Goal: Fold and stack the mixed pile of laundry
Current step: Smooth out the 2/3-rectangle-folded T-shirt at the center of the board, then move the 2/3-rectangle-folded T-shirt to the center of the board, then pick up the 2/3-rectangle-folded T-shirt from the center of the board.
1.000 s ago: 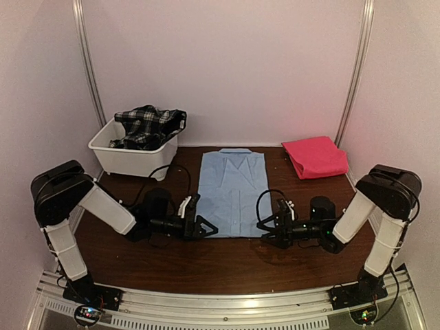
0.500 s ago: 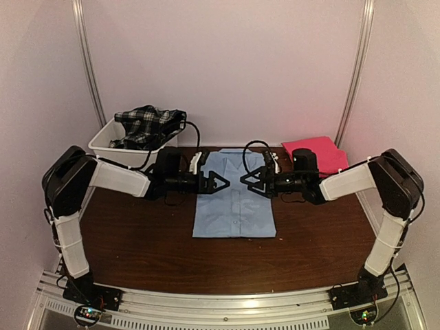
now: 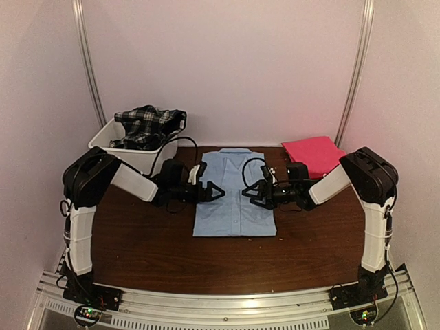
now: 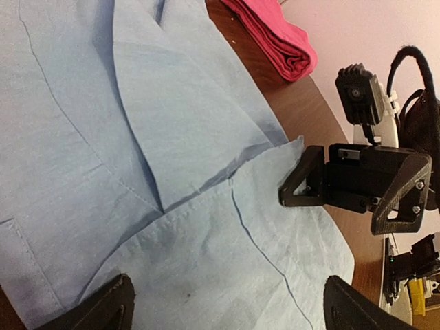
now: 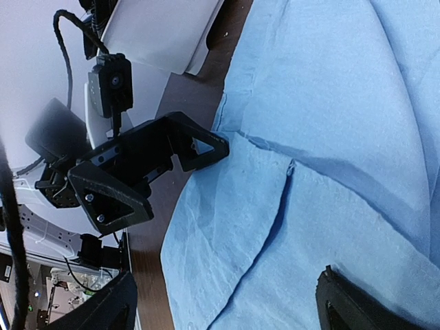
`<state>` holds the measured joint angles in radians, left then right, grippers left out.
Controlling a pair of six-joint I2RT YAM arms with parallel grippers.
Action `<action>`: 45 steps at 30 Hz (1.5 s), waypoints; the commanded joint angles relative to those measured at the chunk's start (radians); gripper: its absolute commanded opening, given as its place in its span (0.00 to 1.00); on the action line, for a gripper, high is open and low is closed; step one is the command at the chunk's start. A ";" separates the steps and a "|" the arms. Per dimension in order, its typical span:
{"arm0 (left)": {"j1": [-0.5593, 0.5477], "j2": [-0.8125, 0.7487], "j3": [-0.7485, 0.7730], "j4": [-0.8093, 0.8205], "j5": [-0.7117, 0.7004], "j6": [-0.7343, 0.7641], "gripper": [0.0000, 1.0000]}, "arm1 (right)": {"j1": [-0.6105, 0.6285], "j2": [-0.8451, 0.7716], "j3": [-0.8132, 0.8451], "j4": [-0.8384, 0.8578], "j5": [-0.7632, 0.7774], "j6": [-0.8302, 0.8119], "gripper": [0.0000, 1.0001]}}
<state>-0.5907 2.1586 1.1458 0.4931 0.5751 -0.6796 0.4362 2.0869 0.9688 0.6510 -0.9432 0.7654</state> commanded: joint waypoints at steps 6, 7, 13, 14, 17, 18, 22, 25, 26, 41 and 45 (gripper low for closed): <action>-0.080 -0.161 -0.230 -0.079 -0.061 0.093 0.98 | 0.038 -0.141 -0.360 0.197 0.014 0.115 0.88; -0.104 -0.199 -0.252 -0.106 -0.081 0.114 0.98 | 0.048 -0.177 -0.405 0.228 0.013 0.139 0.88; -0.200 -0.552 -0.367 -0.322 -0.388 0.335 0.98 | 0.062 -0.482 -0.462 -0.077 0.076 0.016 0.85; -0.233 -0.603 -0.365 -0.372 -0.490 0.395 0.98 | 0.066 -0.533 -0.413 -0.183 0.105 -0.071 0.84; -0.358 -0.678 -0.340 -0.499 -0.705 0.554 0.98 | 0.069 -0.565 -0.295 -0.425 0.153 -0.209 0.79; -0.407 -0.681 -0.334 -0.537 -0.767 0.615 0.98 | 0.070 -0.556 -0.258 -0.473 0.162 -0.240 0.76; -0.595 -0.663 -0.348 -0.565 -0.931 0.786 0.98 | 0.084 -0.489 -0.138 -0.571 0.155 -0.320 0.57; -0.672 -0.621 -0.337 -0.576 -0.970 0.841 0.92 | 0.120 -0.427 -0.062 -0.608 0.145 -0.351 0.46; -0.689 -0.607 -0.334 -0.575 -0.976 0.857 0.90 | 0.132 -0.400 -0.044 -0.608 0.140 -0.354 0.41; -0.836 -0.291 -0.205 -0.501 -1.164 1.101 0.62 | 0.211 -0.054 0.166 -0.643 0.125 -0.445 0.11; -0.835 -0.253 -0.188 -0.416 -1.274 1.134 0.50 | 0.221 -0.009 0.166 -0.667 0.137 -0.462 0.10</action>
<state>-1.4307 1.8637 0.9356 -0.0017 -0.5838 0.3931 0.6445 2.0438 1.1187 0.0177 -0.8318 0.3431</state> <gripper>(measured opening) 0.542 0.107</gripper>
